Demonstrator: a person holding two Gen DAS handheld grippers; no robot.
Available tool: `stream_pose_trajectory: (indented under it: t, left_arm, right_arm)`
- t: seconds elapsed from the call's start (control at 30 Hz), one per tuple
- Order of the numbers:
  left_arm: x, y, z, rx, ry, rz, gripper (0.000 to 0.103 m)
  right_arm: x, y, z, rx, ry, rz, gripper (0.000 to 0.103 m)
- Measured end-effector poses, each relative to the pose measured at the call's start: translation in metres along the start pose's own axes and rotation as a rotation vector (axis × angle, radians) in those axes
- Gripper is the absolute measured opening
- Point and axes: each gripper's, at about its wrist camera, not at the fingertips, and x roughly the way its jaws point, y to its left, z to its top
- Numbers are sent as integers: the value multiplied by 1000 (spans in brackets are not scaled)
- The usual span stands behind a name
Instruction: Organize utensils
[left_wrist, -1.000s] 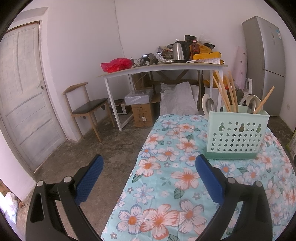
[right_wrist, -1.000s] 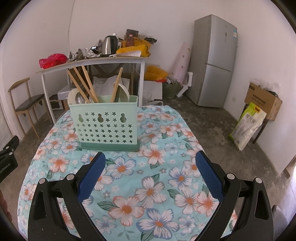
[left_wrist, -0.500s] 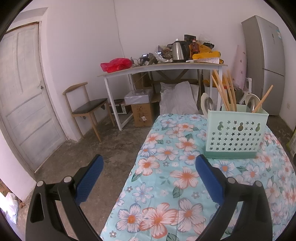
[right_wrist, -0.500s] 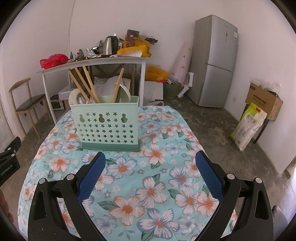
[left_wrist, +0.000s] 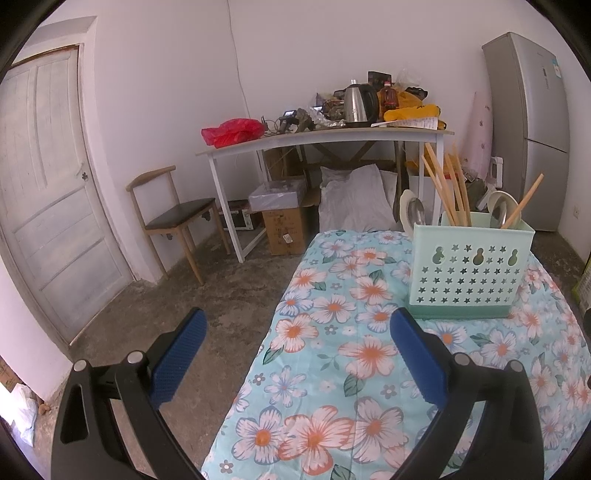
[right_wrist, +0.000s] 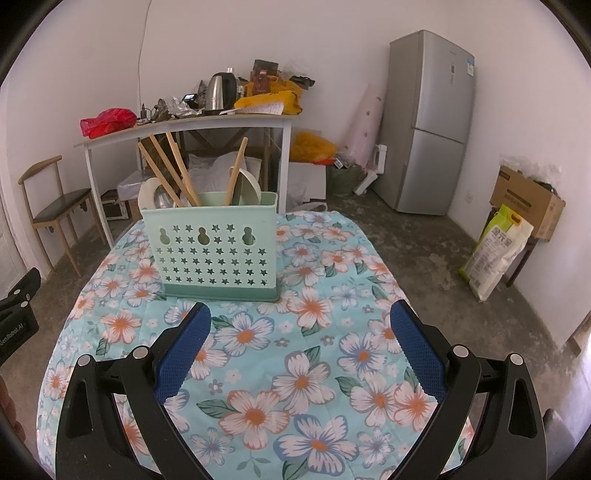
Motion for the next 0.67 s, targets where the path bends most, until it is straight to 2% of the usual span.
stream_pose_trajectory:
  t: [0.67]
  left_arm:
    - [0, 0, 0, 0, 0, 0, 98]
  right_arm:
    - [0, 0, 0, -1, 2, 2, 94]
